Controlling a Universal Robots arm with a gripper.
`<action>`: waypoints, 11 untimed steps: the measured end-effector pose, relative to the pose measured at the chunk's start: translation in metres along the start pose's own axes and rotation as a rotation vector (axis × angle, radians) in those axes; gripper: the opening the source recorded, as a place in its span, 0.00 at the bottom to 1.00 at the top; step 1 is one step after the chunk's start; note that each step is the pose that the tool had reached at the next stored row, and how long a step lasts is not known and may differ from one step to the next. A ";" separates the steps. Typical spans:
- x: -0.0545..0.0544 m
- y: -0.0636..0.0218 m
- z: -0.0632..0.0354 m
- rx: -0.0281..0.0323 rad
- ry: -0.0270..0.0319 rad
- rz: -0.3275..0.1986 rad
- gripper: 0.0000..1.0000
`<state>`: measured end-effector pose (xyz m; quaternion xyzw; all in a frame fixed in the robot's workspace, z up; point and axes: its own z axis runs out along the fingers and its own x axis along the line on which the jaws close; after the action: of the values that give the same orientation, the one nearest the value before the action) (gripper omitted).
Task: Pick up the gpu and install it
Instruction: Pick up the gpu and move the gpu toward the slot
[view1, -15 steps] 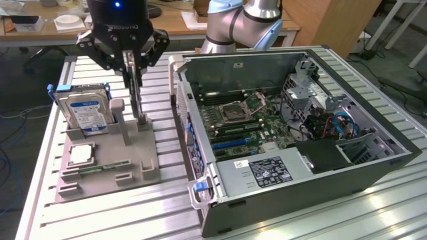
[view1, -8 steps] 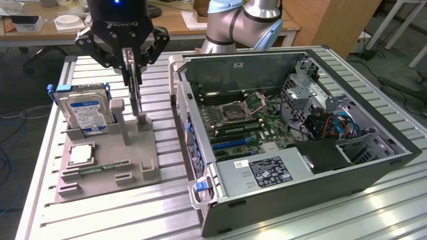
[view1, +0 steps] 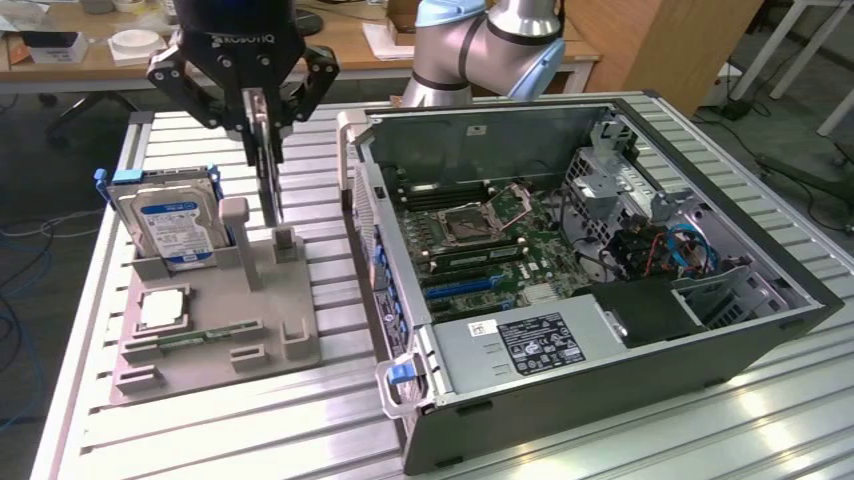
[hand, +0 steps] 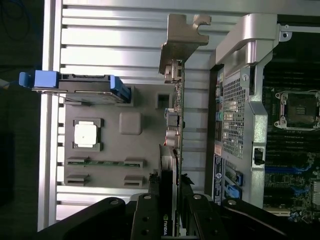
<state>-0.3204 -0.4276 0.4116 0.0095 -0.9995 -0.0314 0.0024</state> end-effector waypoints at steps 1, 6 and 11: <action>0.000 0.0000 -0.0009 -0.0004 0.0000 0.000 0.26; 0.000 0.0004 -0.0062 -0.0026 -0.0001 0.000 0.26; 0.000 0.0008 -0.0126 -0.0035 -0.0001 0.000 0.26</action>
<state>-0.3204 -0.4276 0.4242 0.0095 -0.9994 -0.0331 0.0024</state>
